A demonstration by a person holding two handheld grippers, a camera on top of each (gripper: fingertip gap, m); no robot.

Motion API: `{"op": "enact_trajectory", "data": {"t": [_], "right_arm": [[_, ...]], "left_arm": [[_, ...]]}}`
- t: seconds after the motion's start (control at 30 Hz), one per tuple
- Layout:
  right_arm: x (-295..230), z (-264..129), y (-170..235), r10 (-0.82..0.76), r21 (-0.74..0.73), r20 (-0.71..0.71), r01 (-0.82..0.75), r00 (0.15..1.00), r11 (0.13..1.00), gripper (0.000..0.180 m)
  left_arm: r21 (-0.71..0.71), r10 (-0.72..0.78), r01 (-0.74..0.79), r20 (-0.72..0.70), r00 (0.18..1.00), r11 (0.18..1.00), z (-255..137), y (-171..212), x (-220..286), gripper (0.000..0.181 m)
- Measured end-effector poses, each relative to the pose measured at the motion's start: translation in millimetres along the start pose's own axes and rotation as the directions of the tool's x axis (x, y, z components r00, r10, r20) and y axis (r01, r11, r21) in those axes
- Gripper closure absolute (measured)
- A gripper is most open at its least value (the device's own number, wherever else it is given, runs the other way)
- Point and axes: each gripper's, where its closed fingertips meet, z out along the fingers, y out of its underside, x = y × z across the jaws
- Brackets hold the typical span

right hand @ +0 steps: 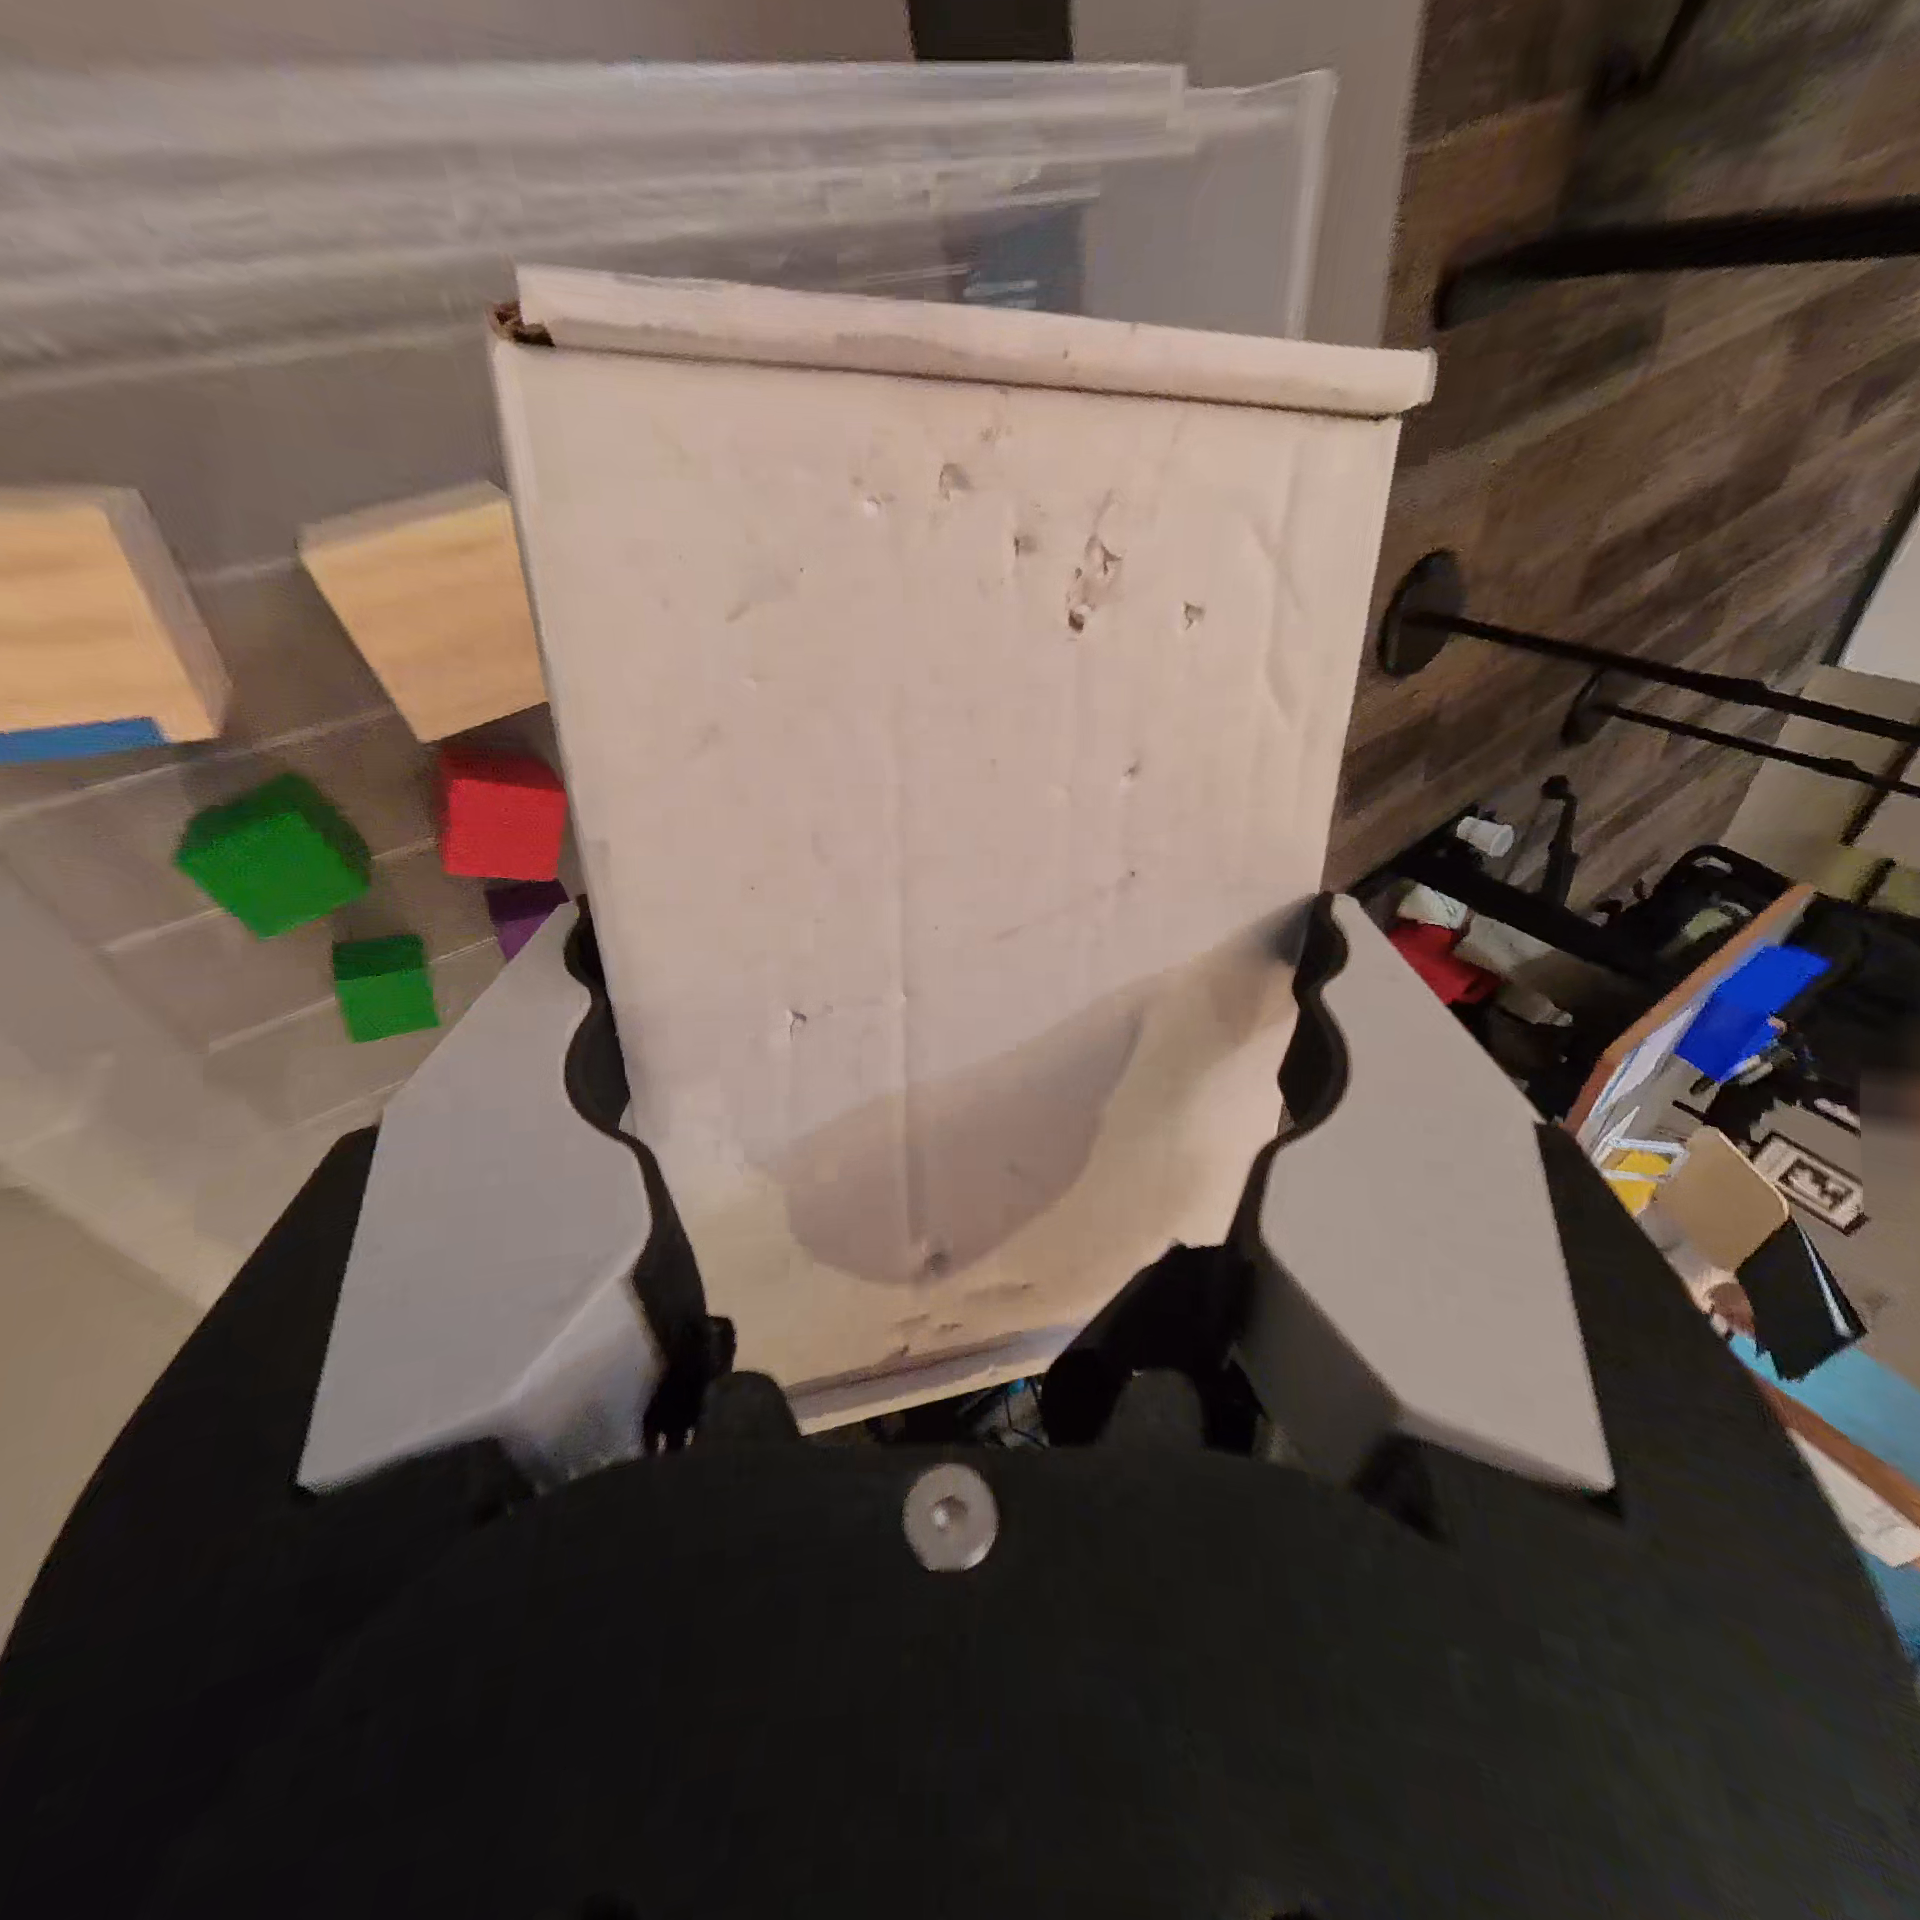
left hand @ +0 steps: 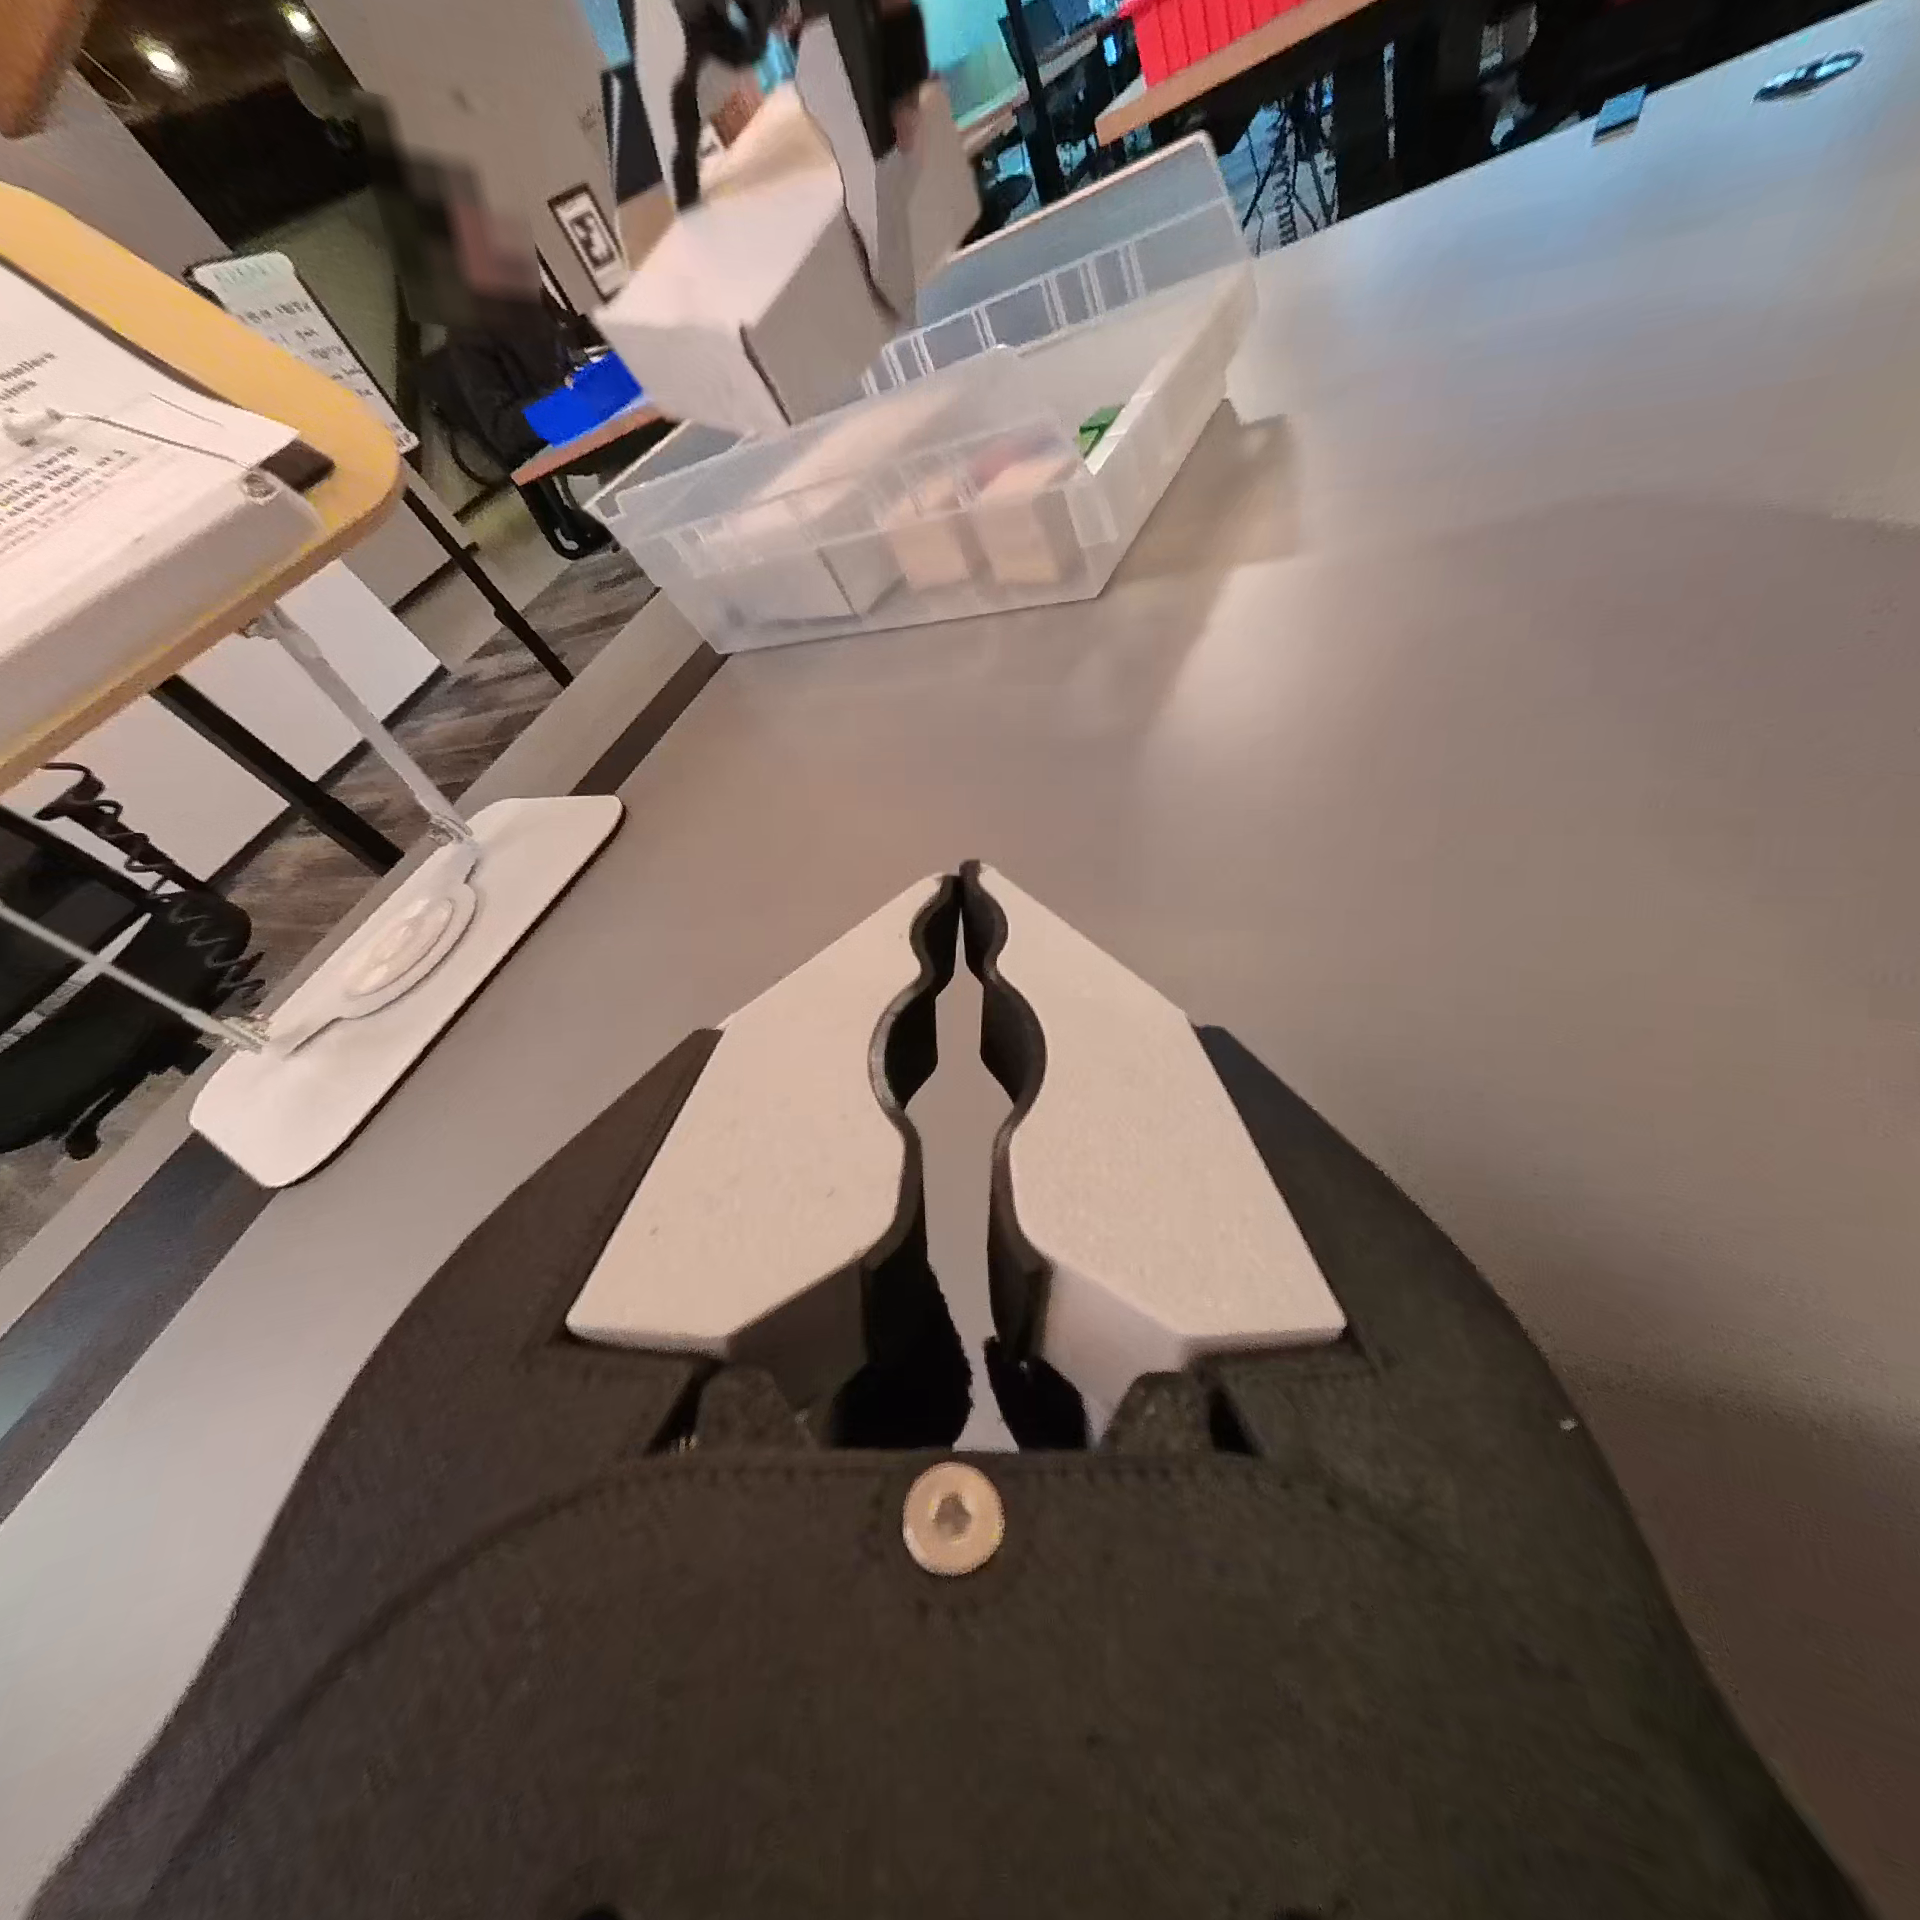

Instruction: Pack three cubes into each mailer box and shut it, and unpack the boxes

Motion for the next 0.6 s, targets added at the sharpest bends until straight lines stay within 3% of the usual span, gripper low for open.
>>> {"op": "enact_trajectory", "data": {"t": [0.27, 0.3, 0.4, 0.6], "right_arm": [[0.8, 61.6, -4.6, -0.064, -0.038, 0.114, 0.069, 0.991, 0.997, 0.053], [3.7, 60.1, -5.3, -0.054, -0.035, 0.107, 0.058, 0.993, 0.998, 0.044], [15.4, 43.2, -7.1, -0.016, -0.004, 0.05, 0.016, 0.999, 1.0, 0.04], [17.9, -22.0, 0.3, 0.168, 0.123, -0.12, -0.153, 0.979, 0.981, 0.054]], "left_arm": [[-0.015, 0.026, -0.026, -0.02, 0.999, 1.0, 1.4, 2.0, 5.0, 0.181], [-0.019, 0.032, -0.032, -0.023, 0.999, 0.999, 1.7, 2.5, 6.1, 0.181], [-0.017, 0.036, -0.036, -0.027, 0.999, 0.999, 1.5, 2.3, 6.8, 0.181], [0.001, 0.009, -0.009, 0.008, 1.0, 1.0, -0.8, -0.1, -0.7, 0.163]]}}
